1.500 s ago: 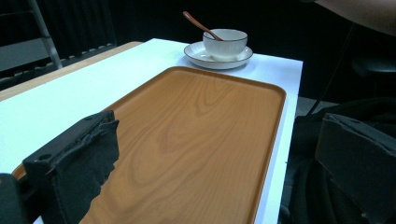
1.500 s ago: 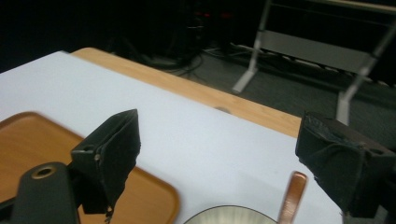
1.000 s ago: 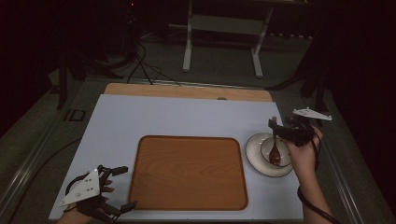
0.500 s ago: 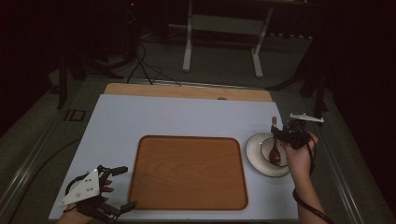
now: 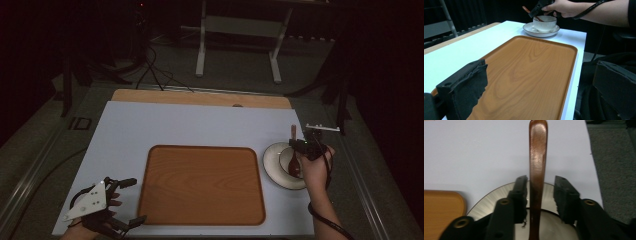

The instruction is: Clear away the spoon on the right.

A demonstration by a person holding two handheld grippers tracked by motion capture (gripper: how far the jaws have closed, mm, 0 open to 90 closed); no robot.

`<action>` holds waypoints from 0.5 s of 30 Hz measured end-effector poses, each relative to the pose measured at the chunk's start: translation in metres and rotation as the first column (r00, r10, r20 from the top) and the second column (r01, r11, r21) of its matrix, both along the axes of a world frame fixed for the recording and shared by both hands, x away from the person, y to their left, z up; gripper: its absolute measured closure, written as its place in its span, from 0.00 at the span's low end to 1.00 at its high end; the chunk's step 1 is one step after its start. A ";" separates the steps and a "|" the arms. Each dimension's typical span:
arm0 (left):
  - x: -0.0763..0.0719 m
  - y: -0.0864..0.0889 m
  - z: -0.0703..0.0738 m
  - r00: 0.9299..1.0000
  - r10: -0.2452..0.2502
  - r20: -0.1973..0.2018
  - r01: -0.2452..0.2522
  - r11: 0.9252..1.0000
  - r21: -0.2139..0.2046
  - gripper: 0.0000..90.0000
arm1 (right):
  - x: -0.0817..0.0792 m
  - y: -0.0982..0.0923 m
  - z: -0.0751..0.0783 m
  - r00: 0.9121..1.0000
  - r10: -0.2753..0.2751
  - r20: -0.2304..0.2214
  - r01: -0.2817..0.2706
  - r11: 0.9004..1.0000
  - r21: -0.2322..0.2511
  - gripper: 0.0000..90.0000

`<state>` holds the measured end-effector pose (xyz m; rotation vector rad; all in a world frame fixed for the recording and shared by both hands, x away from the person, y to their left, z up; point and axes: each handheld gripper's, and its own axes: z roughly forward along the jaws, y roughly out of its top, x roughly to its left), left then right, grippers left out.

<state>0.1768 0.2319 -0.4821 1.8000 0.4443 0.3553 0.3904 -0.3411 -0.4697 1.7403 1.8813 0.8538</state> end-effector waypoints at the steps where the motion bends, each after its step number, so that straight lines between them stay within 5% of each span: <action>1: 0.000 0.000 0.000 1.000 0.000 0.000 0.000 1.000 0.001 0.01 | 0.000 0.000 0.000 1.000 0.000 0.000 0.000 1.000 0.000 0.72; 5: 0.000 0.000 0.000 1.000 0.001 -0.001 -0.001 1.000 -0.001 0.01 | 0.001 0.002 -0.002 1.000 0.000 -0.008 0.000 1.000 0.000 0.85; 11: 0.000 0.000 0.000 1.000 0.000 -0.001 0.000 1.000 -0.001 0.01 | 0.000 0.002 -0.001 1.000 0.008 -0.011 -0.008 1.000 0.002 0.88; 15: 0.000 0.000 0.000 1.000 0.000 0.000 0.000 1.000 -0.001 0.01 | -0.002 -0.003 0.008 1.000 0.017 0.007 -0.017 0.999 0.048 0.88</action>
